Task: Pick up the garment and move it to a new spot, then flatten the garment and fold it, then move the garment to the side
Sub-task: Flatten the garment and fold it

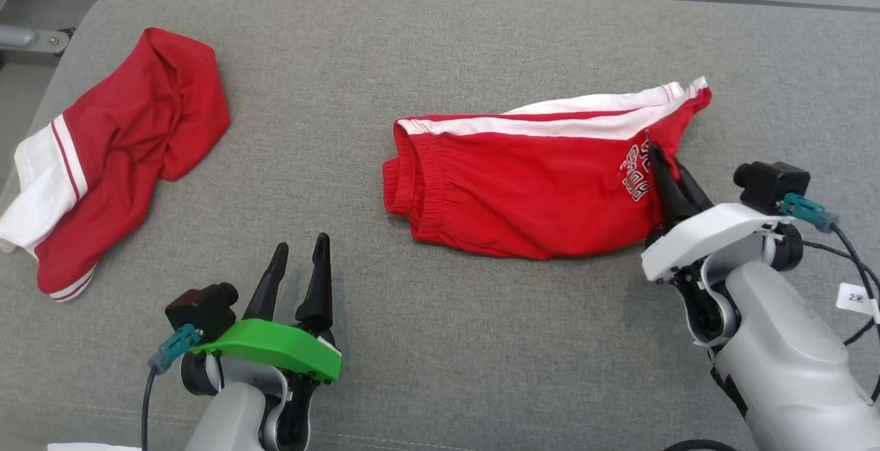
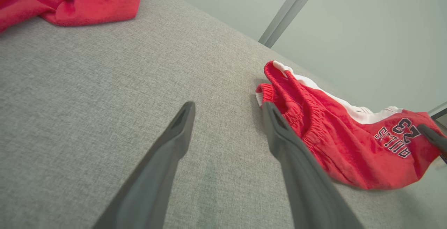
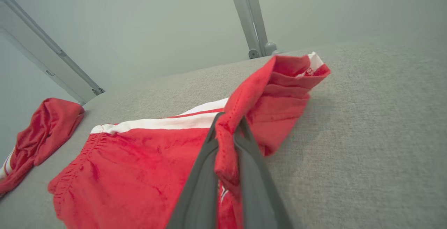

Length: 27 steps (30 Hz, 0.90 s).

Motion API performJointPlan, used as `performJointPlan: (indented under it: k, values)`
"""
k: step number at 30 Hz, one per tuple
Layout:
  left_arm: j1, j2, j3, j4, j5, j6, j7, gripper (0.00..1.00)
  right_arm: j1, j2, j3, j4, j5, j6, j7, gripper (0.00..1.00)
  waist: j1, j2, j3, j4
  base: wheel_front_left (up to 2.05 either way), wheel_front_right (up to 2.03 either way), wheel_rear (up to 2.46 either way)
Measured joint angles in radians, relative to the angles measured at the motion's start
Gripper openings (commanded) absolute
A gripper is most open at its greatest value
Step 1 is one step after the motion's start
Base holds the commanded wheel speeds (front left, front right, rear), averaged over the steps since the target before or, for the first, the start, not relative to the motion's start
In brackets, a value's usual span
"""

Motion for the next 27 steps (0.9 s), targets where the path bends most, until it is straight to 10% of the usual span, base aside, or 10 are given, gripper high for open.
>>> performJointPlan:
  k: [25,26,27]
  values:
    - [0.016,0.000,-0.029,0.006,-0.018,0.000,0.000,1.00,-0.122,0.125,0.529,0.049,0.054,0.000,0.000,0.00,0.0000,-0.0001,-0.011,0.100,0.00,0.00,0.00]
    - [0.017,0.000,-0.030,0.006,-0.018,0.000,0.000,1.00,-0.122,0.130,0.535,0.066,0.058,0.000,0.000,0.20,0.0000,0.0000,-0.012,0.103,0.00,0.00,0.00]
    - [0.018,0.000,-0.032,0.007,-0.018,0.000,0.000,1.00,-0.124,0.135,0.535,0.080,0.067,0.000,0.000,0.71,0.0000,0.0000,-0.013,0.105,0.00,0.00,0.00]
